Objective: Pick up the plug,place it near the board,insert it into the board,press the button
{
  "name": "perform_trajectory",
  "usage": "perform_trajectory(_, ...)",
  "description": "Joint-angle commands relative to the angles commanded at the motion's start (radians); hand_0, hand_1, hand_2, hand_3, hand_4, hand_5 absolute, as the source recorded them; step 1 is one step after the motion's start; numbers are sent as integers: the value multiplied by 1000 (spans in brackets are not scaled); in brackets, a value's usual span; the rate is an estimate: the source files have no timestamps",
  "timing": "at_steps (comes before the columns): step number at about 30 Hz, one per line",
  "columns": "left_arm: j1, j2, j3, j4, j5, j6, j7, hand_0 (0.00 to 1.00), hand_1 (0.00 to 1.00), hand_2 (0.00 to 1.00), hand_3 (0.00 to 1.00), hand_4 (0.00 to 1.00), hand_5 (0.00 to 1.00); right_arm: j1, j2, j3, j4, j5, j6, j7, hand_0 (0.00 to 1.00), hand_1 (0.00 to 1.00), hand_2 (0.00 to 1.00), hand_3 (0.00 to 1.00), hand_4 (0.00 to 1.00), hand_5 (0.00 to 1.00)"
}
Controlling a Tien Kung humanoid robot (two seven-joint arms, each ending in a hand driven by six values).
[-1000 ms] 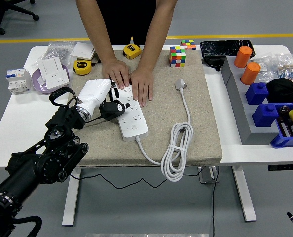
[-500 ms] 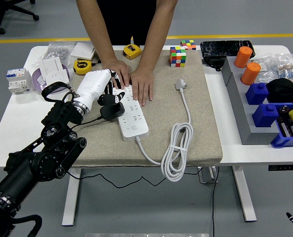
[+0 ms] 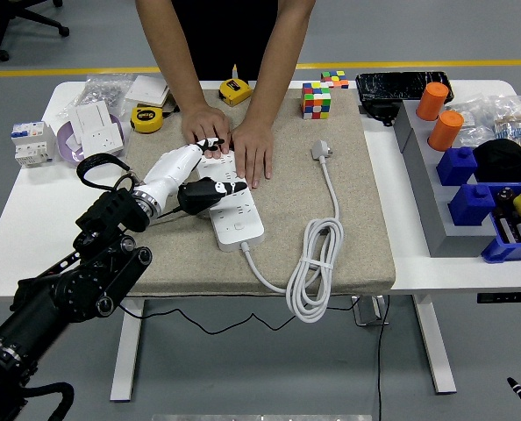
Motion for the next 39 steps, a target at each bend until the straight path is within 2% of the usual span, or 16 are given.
perform_trajectory(6, -1, 0, 27, 41, 77, 18, 19, 776, 845, 786, 831, 998, 498, 0, -2, 3, 0, -2, -1, 1, 922, 891, 844, 862, 998, 998)
perform_trajectory(7, 0, 0, 30, 46, 92, 22, 23, 713, 783, 730, 767, 998, 383, 0, -1, 3, 0, -2, -1, 2, 922, 891, 842, 861, 998, 998)
perform_trajectory(12, 7, 0, 38, 57, 149, 58, 32, 713, 783, 730, 767, 998, 383, -2, -2, 4, 0, -4, 0, 3, 922, 891, 842, 861, 998, 998)
perform_trajectory(13, 7, 0, 38, 56, 159, 65, 34, 573, 603, 532, 545, 933, 153, -3, -3, 4, 0, -5, -1, 3, 922, 890, 841, 862, 998, 998)
perform_trajectory(18, 6, 0, 33, 51, 178, 90, 44, 573, 603, 532, 545, 933, 153, -3, -4, 4, 0, -6, 0, 5, 922, 890, 841, 862, 998, 998)
perform_trajectory(19, 6, 0, 34, 50, 178, 95, 44, 428, 479, 466, 517, 723, 104, -3, -4, 4, 0, -6, 0, 6, 923, 890, 841, 861, 998, 998)
perform_trajectory(24, 6, 0, 36, 51, 178, 102, 48, 428, 479, 466, 517, 723, 104, -3, -4, 2, 0, -6, 1, 6, 923, 890, 841, 861, 998, 998)
perform_trajectory(25, 6, 0, 37, 51, 178, 103, 49, 376, 392, 397, 481, 664, 53, -3, -4, 2, 0, -6, 1, 6, 923, 890, 841, 861, 998, 998)
perform_trajectory(39, 1, 0, 34, 35, 178, 112, 48, 359, 367, 356, 448, 642, 40, -2, -4, 5, 0, -7, 1, 6, 924, 890, 839, 861, 998, 998)
